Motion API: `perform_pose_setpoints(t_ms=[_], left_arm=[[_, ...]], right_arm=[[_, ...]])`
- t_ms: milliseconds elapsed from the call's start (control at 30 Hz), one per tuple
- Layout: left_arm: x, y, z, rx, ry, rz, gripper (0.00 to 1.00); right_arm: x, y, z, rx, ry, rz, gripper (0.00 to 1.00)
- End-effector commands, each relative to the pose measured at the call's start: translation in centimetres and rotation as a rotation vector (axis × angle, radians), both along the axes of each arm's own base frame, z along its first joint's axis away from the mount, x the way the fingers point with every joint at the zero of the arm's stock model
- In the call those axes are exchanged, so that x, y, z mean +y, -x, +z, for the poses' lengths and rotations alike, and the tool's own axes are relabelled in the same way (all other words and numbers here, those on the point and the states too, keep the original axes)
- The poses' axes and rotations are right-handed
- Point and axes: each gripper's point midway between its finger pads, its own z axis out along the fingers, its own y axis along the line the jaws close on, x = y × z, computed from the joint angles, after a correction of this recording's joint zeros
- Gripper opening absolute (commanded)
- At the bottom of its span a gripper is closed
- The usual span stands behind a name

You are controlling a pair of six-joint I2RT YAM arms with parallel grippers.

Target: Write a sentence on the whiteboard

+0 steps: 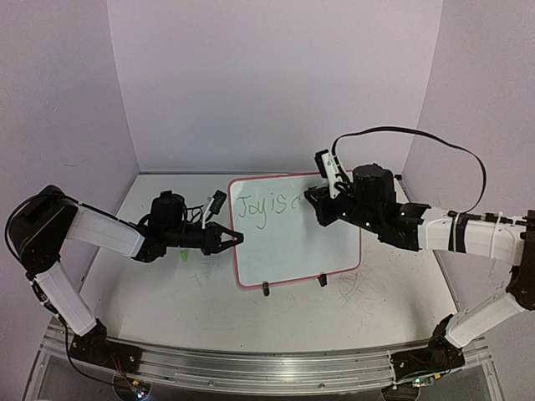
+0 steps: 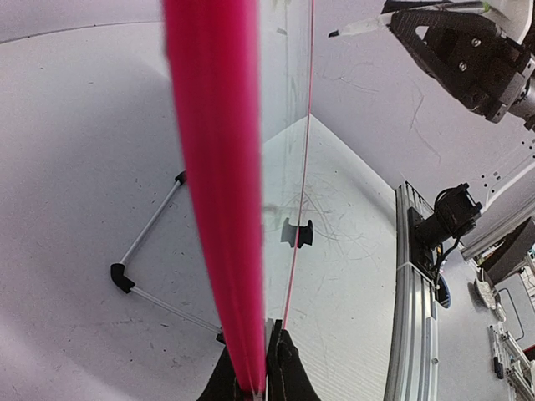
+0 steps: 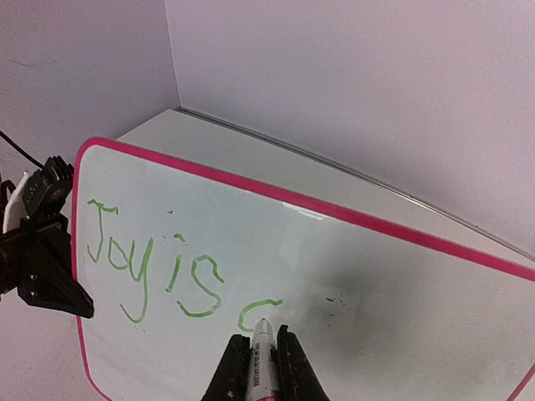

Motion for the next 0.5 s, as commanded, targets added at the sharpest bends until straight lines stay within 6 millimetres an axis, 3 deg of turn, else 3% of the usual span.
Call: perform_pose_setpoints(t_ms=[0,467], left_arm=[[2.39,-3.58,-2.72,-0.033,-0.134,0.206,0.0],[2.35,-3.59,-2.53,-0.034,-0.131,0.207,0.0]], right_arm=[[-0.61,-0.86,1.79,-0.043,-0.034,-0.037,0.0],[-0.58,-1.85,1.07,-0.048,-0.032,-0.061,0.0]])
